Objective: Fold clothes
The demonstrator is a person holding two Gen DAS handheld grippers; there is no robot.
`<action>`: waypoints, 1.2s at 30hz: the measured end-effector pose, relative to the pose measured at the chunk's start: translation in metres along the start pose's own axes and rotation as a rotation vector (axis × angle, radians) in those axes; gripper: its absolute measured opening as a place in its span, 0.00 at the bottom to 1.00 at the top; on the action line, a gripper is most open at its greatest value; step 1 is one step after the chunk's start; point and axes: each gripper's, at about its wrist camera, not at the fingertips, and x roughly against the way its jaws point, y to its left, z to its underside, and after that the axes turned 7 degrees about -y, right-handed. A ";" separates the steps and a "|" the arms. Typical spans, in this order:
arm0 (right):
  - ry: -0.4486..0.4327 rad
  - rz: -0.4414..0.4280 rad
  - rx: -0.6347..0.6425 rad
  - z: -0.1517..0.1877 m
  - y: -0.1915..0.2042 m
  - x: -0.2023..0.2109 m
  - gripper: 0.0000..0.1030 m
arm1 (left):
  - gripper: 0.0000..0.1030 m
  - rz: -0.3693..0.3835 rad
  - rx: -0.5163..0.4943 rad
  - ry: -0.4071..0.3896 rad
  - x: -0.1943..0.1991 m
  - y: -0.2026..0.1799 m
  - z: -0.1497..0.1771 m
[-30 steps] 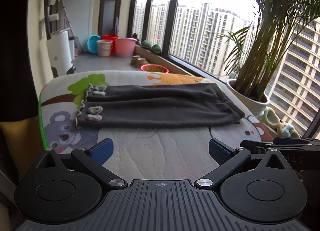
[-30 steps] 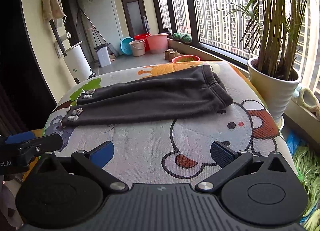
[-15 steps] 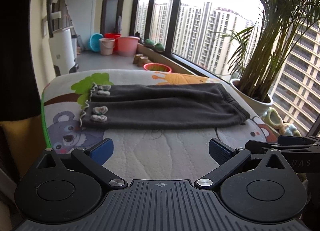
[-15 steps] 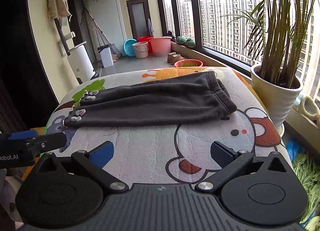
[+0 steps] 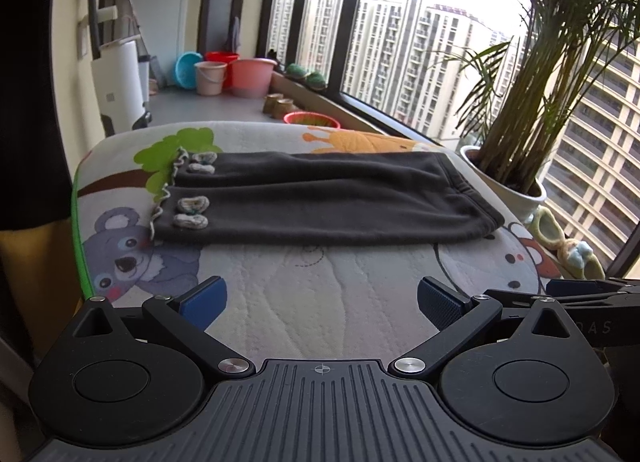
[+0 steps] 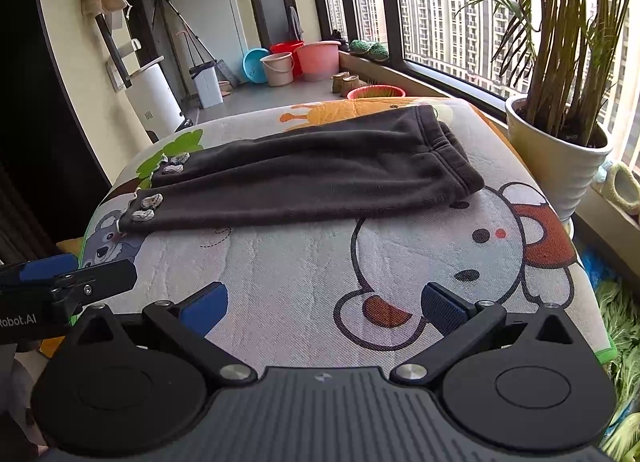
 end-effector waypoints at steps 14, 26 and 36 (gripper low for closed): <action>0.048 -0.006 -0.014 0.005 -0.002 -0.010 1.00 | 1.00 0.001 -0.003 0.007 -0.001 -0.001 0.002; 0.058 -0.011 -0.026 0.006 -0.004 -0.011 1.00 | 1.00 0.005 -0.005 0.014 -0.003 -0.001 0.003; 0.068 -0.015 -0.033 0.006 -0.005 -0.013 1.00 | 1.00 0.008 -0.004 0.020 -0.005 -0.001 0.004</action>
